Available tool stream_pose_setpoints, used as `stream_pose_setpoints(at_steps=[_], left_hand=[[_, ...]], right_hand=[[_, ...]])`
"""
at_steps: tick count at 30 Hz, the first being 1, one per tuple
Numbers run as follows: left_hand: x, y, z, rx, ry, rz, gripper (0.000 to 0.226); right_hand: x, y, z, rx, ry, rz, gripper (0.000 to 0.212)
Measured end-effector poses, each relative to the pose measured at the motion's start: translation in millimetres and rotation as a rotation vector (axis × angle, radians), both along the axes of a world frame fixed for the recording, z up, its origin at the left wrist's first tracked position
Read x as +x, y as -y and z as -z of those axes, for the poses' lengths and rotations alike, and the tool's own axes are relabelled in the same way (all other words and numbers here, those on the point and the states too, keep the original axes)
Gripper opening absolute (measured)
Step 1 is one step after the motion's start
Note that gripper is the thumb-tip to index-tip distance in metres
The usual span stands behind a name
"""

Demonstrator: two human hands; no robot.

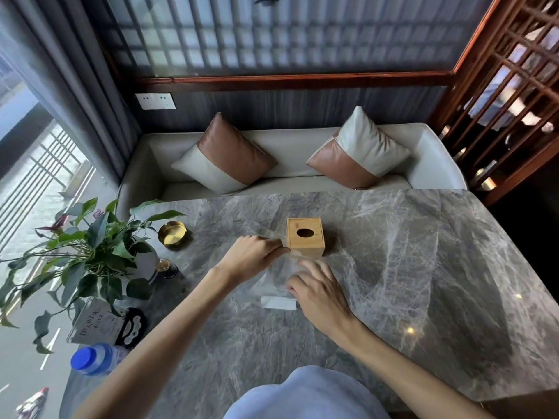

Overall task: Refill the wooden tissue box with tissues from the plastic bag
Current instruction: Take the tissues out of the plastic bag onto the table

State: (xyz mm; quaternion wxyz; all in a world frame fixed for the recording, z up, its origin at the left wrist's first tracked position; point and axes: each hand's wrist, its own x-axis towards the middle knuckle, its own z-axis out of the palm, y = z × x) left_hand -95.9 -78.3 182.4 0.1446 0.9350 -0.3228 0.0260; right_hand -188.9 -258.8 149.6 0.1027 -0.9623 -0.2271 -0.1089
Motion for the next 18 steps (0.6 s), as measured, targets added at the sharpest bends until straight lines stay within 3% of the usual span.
stream_pose_setpoints(at_steps=[3,7,12,15,18], left_hand=[[2.9,1.7,-3.3,-0.02,-0.028,-0.09,0.042],[-0.5,0.5,-3.2,-0.042,0.006,-0.156,0.041],[-11.5,-2.3,-1.2,-0.062,0.01,-0.189,0.041],[-23.8,1.6,1.7,-0.062,-0.002,-0.17,0.041],[-36.6,7.1,5.5,-0.08,-0.026,-0.15,0.041]], right_hand=[[-8.6,5.6,-8.9,-0.113,-0.109,-0.056,0.016],[-26.1,8.2,-27.8,-0.248,-0.459,-0.204,0.01],[-36.2,10.0,-45.6,-0.146,-0.839,-0.16,0.021],[-31.5,3.2,-43.6,-0.06,-0.806,-0.054,0.028],[-17.9,-17.6,-19.9,-0.122,-0.749,0.03,0.039]])
